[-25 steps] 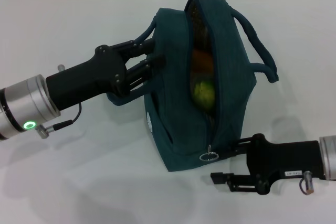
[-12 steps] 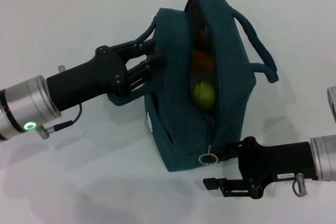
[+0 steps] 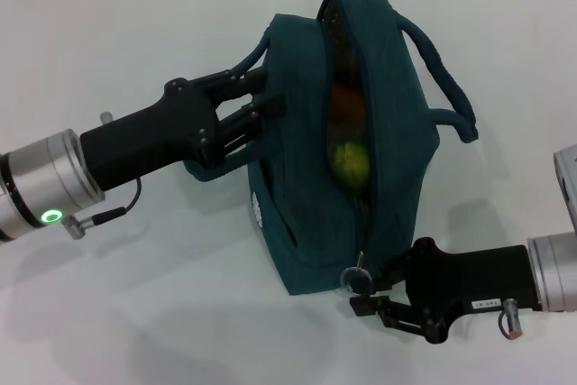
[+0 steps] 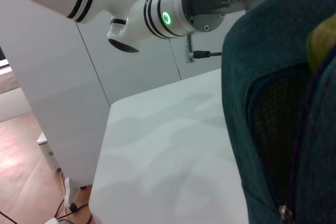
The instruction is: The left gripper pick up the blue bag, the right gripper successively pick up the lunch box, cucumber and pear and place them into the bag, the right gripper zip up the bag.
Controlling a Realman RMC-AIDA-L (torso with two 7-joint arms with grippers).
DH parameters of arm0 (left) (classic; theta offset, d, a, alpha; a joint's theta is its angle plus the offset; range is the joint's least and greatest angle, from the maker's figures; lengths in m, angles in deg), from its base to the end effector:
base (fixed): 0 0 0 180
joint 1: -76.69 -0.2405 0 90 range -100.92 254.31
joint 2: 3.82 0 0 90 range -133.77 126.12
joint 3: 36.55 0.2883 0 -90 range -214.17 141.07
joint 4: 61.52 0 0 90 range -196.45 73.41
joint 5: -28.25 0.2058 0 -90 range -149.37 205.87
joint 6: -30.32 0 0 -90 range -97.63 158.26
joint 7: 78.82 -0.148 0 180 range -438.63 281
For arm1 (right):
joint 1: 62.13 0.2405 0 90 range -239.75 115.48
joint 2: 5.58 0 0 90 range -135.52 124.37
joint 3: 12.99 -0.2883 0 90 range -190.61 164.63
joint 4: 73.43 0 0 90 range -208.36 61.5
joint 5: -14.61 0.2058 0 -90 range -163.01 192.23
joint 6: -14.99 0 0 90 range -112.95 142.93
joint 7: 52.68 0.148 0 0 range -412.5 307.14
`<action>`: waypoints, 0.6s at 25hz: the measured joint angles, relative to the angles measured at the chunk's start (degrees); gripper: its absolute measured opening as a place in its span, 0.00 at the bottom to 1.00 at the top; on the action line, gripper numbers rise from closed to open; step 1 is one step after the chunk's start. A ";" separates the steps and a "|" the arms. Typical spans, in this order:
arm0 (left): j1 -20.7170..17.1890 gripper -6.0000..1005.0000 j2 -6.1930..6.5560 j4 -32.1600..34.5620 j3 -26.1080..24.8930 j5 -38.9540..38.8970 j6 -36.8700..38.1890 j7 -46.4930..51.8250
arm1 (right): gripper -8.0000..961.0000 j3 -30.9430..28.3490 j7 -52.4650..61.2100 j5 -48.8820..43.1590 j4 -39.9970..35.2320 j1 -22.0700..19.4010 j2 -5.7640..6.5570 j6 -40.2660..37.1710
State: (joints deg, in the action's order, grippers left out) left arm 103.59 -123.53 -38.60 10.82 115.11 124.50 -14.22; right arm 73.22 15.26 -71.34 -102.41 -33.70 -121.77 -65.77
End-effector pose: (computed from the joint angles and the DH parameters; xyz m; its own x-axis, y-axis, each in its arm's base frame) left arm -0.2641 0.3147 -0.0350 0.5480 0.2073 0.8104 0.4607 -0.8834 -0.0855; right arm 0.2670 0.2919 -0.0965 0.8932 -0.2341 -0.3840 -0.2232 -0.9720 0.0735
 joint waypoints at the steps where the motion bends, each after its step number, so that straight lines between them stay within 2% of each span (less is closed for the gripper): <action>1: 0.00 0.41 0.00 0.01 0.00 -0.01 0.06 0.00 | 0.31 0.01 0.00 0.00 -0.09 0.02 0.00 0.01; 4: 0.05 0.41 0.00 0.02 0.00 -0.05 0.10 0.00 | 0.16 0.01 -0.61 0.33 -0.39 0.07 0.00 0.13; 15: -0.45 0.42 -0.15 -0.63 -0.08 -1.66 0.33 -0.32 | 0.03 0.22 -4.83 3.17 -0.52 -0.11 0.00 0.14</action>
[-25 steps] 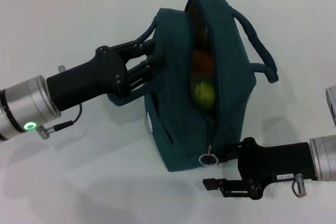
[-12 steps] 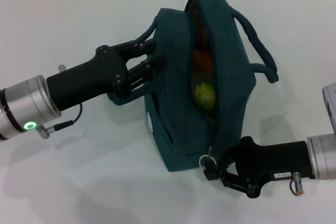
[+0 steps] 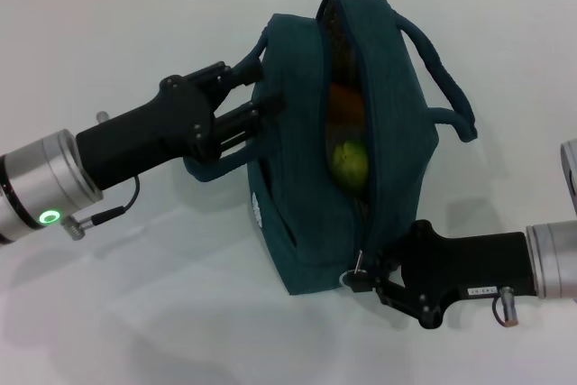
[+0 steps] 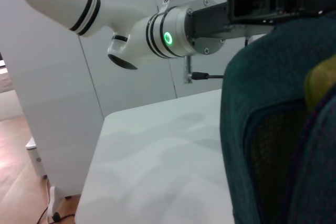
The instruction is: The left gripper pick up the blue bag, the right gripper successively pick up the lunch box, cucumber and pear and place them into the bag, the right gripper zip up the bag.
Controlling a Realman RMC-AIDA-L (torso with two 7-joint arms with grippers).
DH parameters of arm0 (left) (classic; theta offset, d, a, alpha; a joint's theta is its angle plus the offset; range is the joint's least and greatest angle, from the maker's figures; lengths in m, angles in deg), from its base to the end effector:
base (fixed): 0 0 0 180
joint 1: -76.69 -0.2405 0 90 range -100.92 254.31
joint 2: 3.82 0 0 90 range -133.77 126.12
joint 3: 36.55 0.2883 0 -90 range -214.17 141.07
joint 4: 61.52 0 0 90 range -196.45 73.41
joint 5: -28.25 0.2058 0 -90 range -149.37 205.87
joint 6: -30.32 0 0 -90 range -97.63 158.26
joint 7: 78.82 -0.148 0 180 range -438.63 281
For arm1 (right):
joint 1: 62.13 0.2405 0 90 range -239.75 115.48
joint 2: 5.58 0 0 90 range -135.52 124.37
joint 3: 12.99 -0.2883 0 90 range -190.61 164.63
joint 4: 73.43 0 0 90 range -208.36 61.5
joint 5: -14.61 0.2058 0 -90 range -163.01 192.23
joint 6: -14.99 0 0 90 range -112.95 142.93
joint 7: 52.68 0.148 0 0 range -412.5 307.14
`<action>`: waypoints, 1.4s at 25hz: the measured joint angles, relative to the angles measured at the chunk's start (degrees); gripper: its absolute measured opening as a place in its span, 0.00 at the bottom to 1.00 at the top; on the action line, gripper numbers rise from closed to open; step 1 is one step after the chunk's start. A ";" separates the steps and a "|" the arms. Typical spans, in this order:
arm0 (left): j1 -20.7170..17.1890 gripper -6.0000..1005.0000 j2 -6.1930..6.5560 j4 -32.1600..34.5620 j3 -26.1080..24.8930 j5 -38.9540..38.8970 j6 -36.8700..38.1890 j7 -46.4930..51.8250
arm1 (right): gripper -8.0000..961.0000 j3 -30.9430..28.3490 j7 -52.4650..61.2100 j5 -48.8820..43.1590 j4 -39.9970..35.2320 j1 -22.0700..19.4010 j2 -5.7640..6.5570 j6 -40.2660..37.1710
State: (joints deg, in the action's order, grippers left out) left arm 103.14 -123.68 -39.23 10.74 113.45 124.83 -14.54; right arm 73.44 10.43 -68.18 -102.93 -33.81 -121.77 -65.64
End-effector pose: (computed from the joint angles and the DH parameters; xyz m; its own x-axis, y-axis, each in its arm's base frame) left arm -0.2650 0.3130 -0.0338 0.5221 0.2023 0.8286 0.4760 -0.8752 -0.0862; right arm 0.2602 0.2969 -0.0936 0.8892 -0.1511 -0.4317 -0.1583 -0.9872 0.0195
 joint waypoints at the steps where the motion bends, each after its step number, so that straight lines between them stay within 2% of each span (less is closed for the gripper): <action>1: -0.07 0.46 0.00 -0.55 0.02 -0.71 0.05 -0.44 | 0.03 0.01 -0.18 0.00 0.00 0.00 0.00 -0.29; 5: -0.71 0.63 0.10 -2.08 -0.17 -3.38 0.80 -1.70 | 0.03 -0.01 -3.21 1.40 -0.06 -0.27 0.00 -3.25; 10: -2.76 0.68 0.30 -2.10 -0.42 -5.85 3.36 -2.20 | 0.03 -0.20 -5.67 4.29 -0.06 -0.40 0.13 -5.10; 16: -8.66 0.74 0.23 -2.37 -0.22 -7.36 8.63 -9.11 | 0.03 -0.45 -8.19 8.40 -0.05 -0.02 0.27 -6.09; 22: -13.23 0.73 0.24 -4.51 0.07 -4.40 8.81 -15.40 | 0.03 -0.69 -8.55 9.12 -0.03 0.03 0.35 -6.12; 26: -14.89 0.73 0.10 -6.42 0.26 -1.37 6.47 -19.40 | 0.03 -0.74 -8.58 9.51 -0.03 0.31 0.44 -5.89; 35: -14.63 0.73 0.06 -8.42 6.65 -0.15 2.17 -20.42 | 0.03 -1.46 -8.62 11.36 0.48 0.60 0.53 -5.59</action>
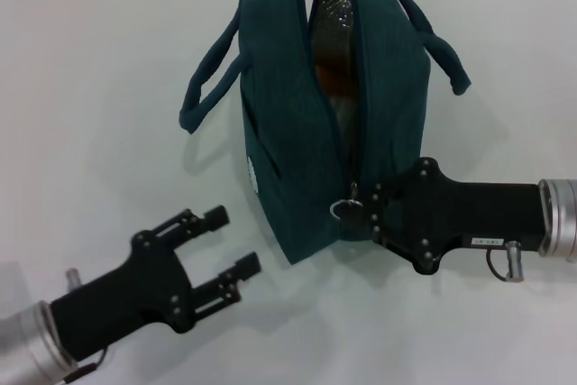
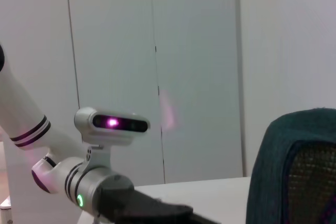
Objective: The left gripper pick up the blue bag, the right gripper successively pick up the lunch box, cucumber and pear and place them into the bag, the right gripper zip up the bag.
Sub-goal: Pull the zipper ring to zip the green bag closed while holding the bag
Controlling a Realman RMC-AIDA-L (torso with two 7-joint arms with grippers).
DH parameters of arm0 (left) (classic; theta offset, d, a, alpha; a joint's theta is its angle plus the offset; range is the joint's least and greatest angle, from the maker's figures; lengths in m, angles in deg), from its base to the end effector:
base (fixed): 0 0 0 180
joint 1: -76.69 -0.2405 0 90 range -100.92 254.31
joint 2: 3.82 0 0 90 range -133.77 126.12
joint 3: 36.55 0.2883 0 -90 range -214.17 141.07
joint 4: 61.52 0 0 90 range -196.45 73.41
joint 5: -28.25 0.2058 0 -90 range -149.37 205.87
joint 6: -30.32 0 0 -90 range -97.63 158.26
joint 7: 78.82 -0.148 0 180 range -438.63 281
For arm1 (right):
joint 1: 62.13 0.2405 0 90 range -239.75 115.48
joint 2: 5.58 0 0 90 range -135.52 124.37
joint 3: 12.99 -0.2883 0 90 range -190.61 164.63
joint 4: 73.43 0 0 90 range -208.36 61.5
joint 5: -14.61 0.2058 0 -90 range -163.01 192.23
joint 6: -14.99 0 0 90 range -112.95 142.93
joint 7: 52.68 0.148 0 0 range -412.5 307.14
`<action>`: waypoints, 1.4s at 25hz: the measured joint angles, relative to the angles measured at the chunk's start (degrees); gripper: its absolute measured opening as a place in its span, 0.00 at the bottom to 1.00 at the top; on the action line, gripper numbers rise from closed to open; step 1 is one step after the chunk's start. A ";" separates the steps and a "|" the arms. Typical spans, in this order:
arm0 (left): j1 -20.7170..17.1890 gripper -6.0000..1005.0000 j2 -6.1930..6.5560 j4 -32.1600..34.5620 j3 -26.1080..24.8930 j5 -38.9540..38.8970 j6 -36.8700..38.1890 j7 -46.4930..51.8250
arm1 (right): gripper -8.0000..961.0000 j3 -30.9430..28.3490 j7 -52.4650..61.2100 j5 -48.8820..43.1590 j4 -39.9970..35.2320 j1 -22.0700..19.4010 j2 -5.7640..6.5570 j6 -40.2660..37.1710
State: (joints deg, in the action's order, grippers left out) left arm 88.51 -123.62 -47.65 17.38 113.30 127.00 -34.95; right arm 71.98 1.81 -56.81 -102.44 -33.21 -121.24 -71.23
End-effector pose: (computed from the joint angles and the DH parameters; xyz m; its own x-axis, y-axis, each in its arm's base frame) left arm -0.3295 0.2046 -0.0656 0.5965 0.1949 0.7786 0.5156 -0.8365 -0.1856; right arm 0.2341 0.3091 -0.0703 0.7875 -0.0028 -0.6163 -0.0695 -0.9940 -0.0843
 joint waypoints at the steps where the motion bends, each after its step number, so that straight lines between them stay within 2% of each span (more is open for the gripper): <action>1: 0.37 0.73 -0.02 -0.42 0.45 0.01 -0.27 0.00 | 0.03 0.00 0.00 0.12 0.02 0.02 0.00 0.00; 12: 7.57 0.72 -0.35 -7.26 1.48 -0.40 -3.73 -1.04 | 0.03 0.02 0.00 0.36 0.05 0.03 -0.26 0.01; 19: 8.68 0.72 -0.68 -8.08 1.24 -1.65 -4.95 -1.91 | 0.03 0.02 -0.01 0.42 0.04 -0.01 -0.27 0.00; 24: 9.86 0.66 -0.71 -8.96 1.34 -1.86 -5.68 -3.53 | 0.03 0.02 -0.01 0.42 0.02 -0.01 -0.36 0.00; 35: 10.48 0.65 -0.81 -9.09 1.09 -2.85 -6.79 -4.17 | 0.03 0.01 0.00 1.00 0.01 -0.34 -0.35 -0.31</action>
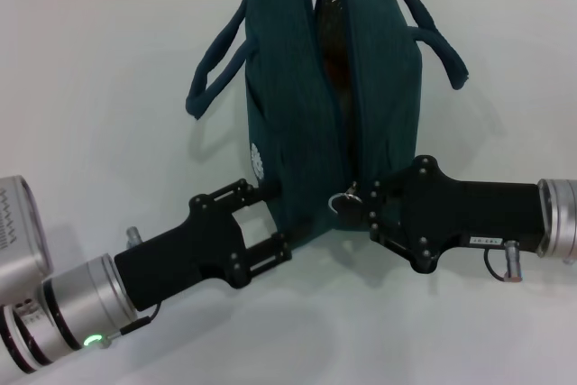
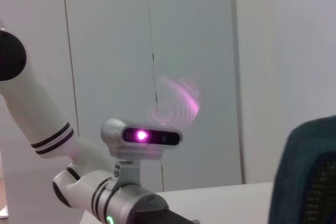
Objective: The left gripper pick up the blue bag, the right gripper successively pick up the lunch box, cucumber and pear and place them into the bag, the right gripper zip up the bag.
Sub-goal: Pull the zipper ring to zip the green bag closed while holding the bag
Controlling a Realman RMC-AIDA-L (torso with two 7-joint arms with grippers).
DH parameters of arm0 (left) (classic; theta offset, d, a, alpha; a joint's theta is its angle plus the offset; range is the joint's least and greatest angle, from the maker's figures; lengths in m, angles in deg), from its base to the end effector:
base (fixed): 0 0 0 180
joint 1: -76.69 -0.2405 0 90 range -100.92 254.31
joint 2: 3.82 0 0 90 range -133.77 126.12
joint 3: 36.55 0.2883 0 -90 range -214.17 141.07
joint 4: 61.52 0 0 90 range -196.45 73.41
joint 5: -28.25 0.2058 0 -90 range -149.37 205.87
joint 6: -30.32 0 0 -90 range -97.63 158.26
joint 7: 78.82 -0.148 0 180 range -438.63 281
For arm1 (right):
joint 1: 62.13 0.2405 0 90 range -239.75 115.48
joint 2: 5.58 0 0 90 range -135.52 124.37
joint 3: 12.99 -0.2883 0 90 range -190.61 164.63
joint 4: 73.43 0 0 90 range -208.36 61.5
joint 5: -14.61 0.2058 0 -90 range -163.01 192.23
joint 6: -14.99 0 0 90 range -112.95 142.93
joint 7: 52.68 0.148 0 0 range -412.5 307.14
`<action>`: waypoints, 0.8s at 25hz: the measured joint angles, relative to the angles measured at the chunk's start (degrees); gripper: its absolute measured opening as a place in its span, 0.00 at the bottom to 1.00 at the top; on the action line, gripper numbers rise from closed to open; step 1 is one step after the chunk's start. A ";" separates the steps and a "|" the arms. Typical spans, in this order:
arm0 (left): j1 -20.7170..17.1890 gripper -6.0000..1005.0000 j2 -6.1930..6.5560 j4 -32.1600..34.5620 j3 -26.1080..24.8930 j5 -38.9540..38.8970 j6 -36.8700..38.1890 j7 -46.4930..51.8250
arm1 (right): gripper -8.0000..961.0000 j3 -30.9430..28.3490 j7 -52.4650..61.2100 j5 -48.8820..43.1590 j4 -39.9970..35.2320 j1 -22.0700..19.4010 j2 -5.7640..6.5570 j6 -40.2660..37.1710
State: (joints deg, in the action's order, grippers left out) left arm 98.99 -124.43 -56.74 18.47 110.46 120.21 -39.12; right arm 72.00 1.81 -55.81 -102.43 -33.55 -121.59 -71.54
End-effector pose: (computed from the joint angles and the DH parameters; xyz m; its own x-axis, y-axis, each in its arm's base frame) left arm -0.3018 0.2475 -0.0951 0.6243 0.1931 0.7569 0.4868 -0.8540 -0.1836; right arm 0.2323 0.3076 -0.0708 0.7734 -0.0086 -0.6339 -0.0802 -0.9932 -0.0844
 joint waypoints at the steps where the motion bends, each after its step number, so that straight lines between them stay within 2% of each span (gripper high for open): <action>1: 0.03 0.65 0.00 -0.28 0.00 -0.70 -0.40 0.00 | 0.03 0.00 0.00 0.02 0.00 -0.04 0.00 -0.08; 8: 0.01 0.63 0.20 -1.22 -0.01 -3.68 -1.75 -0.13 | 0.03 -0.01 0.00 0.11 0.01 -0.29 0.00 -0.21; 16: 0.13 0.35 0.30 -1.19 0.55 -3.11 -2.31 -2.78 | 0.03 -0.09 0.00 0.39 0.12 -0.71 0.00 -0.22; 20: 0.11 0.21 0.23 -1.21 2.79 -3.05 -1.56 -4.77 | 0.03 -0.09 0.00 0.91 0.40 -0.99 0.00 -0.24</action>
State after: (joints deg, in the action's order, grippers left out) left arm 99.10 -124.19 -57.96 21.25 107.41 118.65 -43.89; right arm 71.91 1.81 -54.90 -102.04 -34.54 -121.59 -71.77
